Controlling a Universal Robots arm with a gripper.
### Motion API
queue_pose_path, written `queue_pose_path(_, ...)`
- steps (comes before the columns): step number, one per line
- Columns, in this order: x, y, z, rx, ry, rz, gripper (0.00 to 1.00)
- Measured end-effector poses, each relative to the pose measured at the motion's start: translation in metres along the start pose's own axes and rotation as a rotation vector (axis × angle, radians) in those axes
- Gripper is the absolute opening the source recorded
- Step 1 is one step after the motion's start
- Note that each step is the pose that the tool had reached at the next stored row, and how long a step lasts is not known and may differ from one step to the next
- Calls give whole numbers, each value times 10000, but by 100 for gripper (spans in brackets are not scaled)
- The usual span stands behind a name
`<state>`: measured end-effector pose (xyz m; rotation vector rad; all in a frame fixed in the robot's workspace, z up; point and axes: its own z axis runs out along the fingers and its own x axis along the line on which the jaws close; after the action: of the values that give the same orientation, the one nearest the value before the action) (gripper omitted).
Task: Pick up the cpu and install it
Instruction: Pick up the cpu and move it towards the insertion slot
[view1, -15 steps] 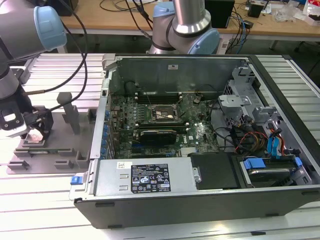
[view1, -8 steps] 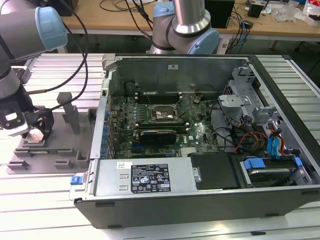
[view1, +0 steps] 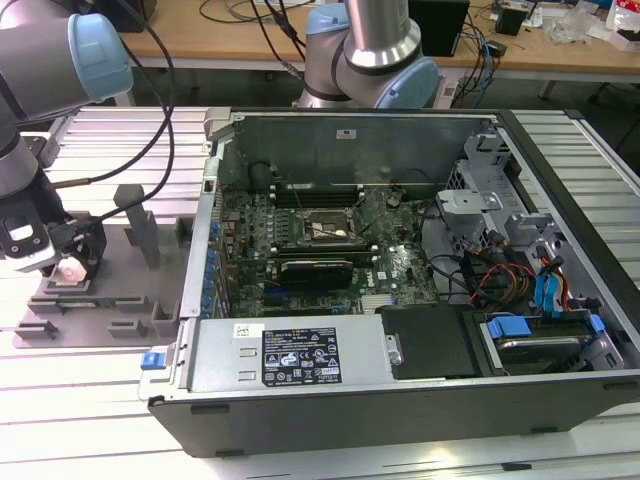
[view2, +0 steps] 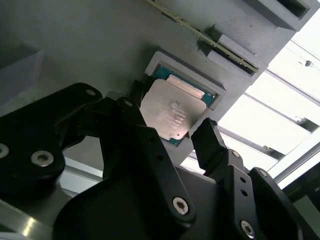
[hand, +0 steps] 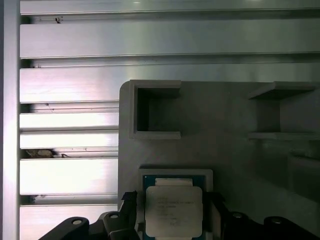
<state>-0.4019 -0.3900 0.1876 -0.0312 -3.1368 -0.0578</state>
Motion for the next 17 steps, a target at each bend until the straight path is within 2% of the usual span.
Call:
queue_pose_path(3,-1,0,1,1,5,-153,66)
queue_pose_path(9,-1,0,13,1,6,-155,66)
queue_pose_path(10,-2,-1,14,1,5,-155,65)
queue_pose_path(11,-1,-1,16,1,6,-155,57)
queue_pose_path(17,-2,0,11,-1,3,-155,57)
